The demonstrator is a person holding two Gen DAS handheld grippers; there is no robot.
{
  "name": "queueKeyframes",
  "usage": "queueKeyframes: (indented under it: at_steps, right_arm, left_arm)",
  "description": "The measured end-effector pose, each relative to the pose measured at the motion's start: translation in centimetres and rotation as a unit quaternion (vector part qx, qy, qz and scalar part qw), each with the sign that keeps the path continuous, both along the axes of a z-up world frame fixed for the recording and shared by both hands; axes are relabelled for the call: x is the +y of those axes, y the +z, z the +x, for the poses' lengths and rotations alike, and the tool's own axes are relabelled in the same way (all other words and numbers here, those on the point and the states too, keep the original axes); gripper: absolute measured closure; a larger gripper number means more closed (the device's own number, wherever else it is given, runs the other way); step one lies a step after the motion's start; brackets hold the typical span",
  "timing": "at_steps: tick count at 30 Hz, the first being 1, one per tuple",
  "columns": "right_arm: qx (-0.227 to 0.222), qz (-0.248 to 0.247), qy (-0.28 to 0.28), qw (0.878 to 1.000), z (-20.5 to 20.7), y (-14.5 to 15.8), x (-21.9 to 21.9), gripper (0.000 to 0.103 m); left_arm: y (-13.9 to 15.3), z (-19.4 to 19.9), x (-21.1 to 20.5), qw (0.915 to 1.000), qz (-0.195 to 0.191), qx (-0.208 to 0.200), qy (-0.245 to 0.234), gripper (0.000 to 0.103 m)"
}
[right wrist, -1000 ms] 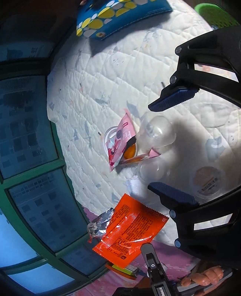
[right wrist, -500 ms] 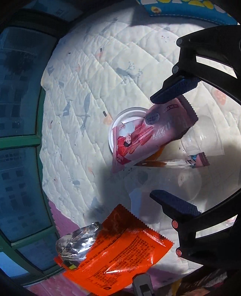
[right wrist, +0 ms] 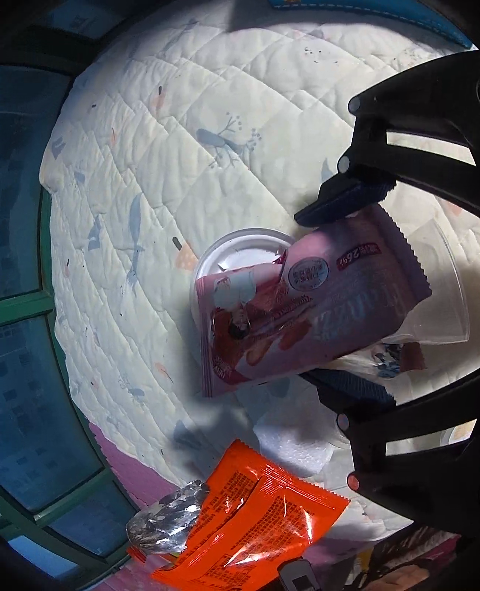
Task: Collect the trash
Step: 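Grasp the orange wrapper with the left gripper while the right grasps the pink wafer wrapper, then carry both wrappers to the green basket and open both grippers over it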
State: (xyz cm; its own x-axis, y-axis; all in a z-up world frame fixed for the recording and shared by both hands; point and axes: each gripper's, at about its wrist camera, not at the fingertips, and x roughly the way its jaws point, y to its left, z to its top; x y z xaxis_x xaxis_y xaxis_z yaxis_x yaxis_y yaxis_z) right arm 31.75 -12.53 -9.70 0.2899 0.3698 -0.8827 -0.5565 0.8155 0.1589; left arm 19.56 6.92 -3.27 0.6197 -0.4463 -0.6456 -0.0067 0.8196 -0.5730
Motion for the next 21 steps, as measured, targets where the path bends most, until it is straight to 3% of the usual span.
queueKeyframes:
  at_steps: [4,12,21]
  right_arm:
    - [-0.004,0.014,-0.008,1.000,-0.6,0.5,-0.5,0.049]
    - [-0.042,0.051,-0.037,0.997,-3.0,3.0,-2.3,0.051]
    - [-0.094,0.100,-0.088,0.987,-9.1,7.8,-7.1,0.051]
  left_arm:
    - [0.1,-0.1,-0.1,1.0000,0.001,-0.001,-0.001,0.099]
    - [1.2,-0.7,-0.8,0.9999,0.002,-0.012,-0.007,0.099]
    - [3.2,-2.1,-3.6,0.9985,-0.001,-0.036,-0.042,0.099]
